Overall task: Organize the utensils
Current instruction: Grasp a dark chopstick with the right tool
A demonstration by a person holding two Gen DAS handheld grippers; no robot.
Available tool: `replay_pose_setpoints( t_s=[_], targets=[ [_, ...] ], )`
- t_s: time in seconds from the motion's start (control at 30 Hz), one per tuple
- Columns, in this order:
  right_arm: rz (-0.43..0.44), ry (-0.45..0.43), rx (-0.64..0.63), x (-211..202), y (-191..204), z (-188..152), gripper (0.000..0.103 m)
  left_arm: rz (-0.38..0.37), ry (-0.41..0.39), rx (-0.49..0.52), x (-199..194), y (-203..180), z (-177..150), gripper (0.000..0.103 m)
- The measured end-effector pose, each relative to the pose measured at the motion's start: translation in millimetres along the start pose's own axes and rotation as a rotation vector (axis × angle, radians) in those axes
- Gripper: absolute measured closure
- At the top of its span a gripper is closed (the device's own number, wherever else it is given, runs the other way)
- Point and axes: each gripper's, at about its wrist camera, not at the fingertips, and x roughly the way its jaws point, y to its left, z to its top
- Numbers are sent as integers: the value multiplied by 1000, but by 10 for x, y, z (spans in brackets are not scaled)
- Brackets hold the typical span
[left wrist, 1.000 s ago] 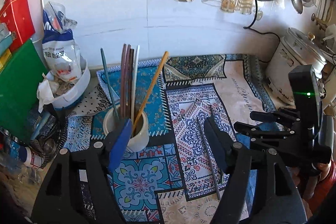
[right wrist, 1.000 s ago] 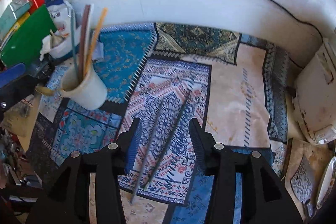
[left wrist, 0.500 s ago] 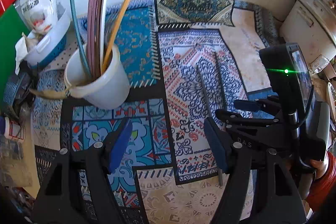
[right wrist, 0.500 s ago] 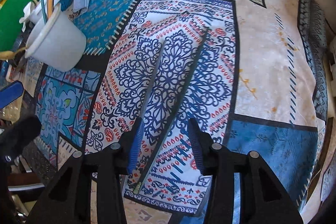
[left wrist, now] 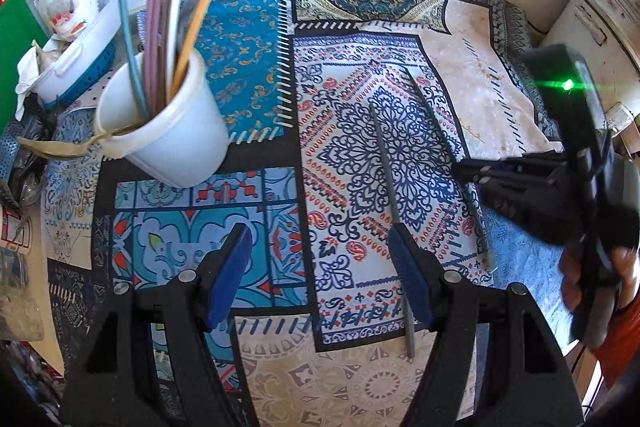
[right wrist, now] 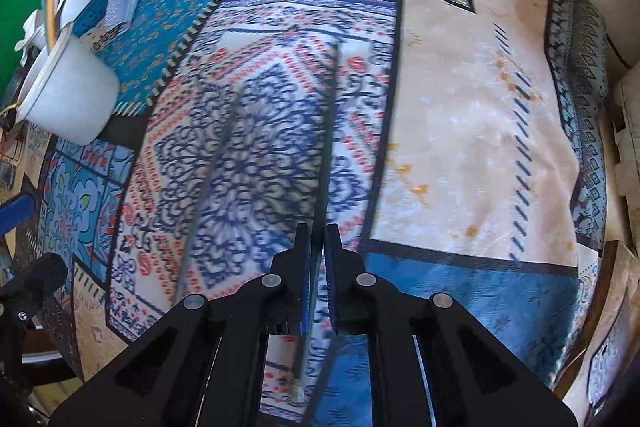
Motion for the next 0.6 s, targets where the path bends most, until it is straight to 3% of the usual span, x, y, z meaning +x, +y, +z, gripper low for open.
replay_pose_setpoints(
  t_s=[0.23,0.6],
  targets=[
    [3,69,19,22,-287,223,95,-28,34,-12,149,-37,12,34],
    [-53,92,-83,205,-105,773,95,-55,65,-20,268,-45,10,34]
  ],
)
